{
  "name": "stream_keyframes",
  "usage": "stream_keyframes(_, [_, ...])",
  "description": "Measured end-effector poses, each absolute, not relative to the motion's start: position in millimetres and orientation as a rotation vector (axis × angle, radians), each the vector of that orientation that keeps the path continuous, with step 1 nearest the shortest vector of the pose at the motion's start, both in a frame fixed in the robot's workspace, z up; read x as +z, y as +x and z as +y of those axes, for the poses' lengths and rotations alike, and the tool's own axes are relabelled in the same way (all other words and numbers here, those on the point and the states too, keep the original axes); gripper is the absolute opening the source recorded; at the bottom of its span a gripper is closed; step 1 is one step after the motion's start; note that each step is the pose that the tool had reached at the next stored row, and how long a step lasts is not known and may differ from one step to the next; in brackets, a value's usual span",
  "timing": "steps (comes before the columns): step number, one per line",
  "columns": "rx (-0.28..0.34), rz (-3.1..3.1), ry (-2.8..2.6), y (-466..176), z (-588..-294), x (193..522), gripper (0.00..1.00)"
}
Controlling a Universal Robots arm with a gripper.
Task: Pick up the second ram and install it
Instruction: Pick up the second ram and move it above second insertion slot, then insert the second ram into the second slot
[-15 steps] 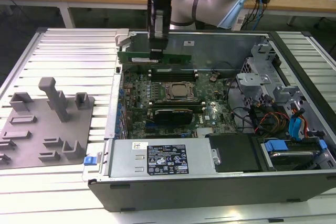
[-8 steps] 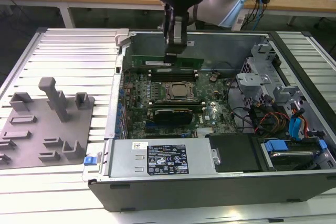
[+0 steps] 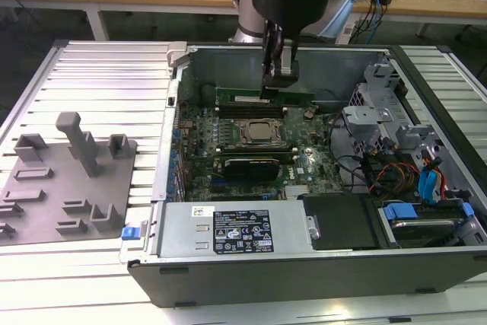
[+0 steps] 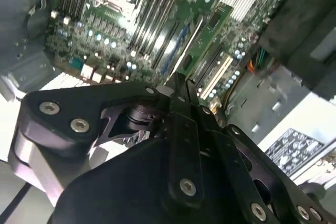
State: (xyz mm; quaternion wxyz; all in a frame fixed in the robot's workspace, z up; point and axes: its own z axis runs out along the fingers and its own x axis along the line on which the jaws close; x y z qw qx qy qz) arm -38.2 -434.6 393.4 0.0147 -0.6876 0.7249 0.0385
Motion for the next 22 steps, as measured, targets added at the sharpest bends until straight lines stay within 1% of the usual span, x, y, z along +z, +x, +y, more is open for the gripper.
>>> stream_keyframes(4, [0.121,2.257,-2.141,-26.2,-434.2,380.4,0.13])
stream_keyframes(13, [0.122,2.257,-2.141,-8.6,-434.1,364.0,0.13])
stream_keyframes(22, [0.122,2.257,-2.141,5.9,-434.0,340.9,0.13])
